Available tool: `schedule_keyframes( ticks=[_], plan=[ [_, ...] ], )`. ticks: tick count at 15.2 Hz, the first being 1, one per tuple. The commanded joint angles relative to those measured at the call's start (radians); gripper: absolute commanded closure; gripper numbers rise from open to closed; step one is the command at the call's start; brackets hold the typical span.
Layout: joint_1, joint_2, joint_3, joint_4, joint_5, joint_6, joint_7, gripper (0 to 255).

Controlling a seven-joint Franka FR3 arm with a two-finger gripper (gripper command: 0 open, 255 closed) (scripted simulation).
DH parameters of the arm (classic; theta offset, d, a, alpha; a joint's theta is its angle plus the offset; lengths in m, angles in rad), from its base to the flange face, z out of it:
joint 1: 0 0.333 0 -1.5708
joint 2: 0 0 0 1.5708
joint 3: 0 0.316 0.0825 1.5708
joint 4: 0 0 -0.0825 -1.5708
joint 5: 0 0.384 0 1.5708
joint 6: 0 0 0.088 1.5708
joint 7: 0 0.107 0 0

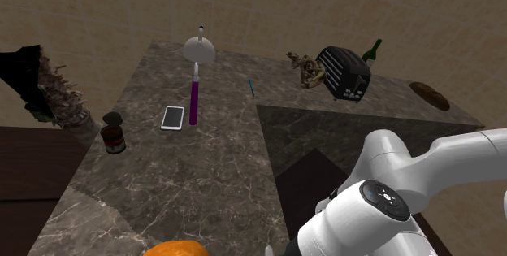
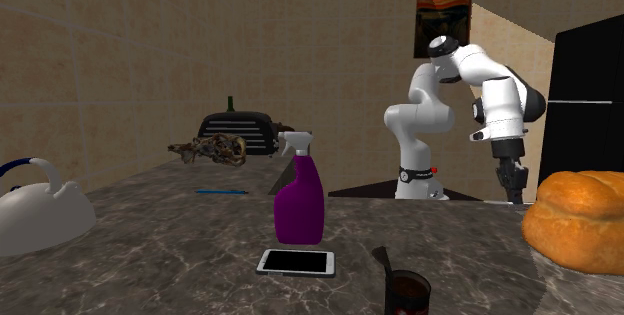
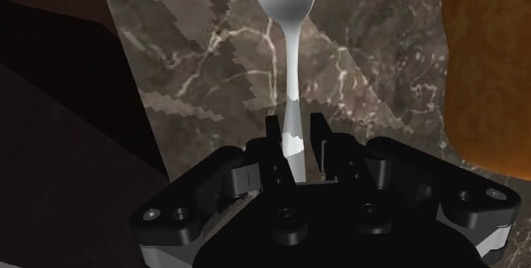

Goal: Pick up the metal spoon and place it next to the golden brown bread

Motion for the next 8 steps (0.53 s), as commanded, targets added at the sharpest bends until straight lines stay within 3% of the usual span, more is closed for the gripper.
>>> schedule_keyframes(
  ticks=[1, 8],
  plan=[
    [-0.027, 0.039, 0.042, 0.005, 0.033, 0.042, -0.021, 255],
    [-0.033, 0.047, 0.052, 0.005, 0.041, 0.051, -0.026, 255]
  ],
)
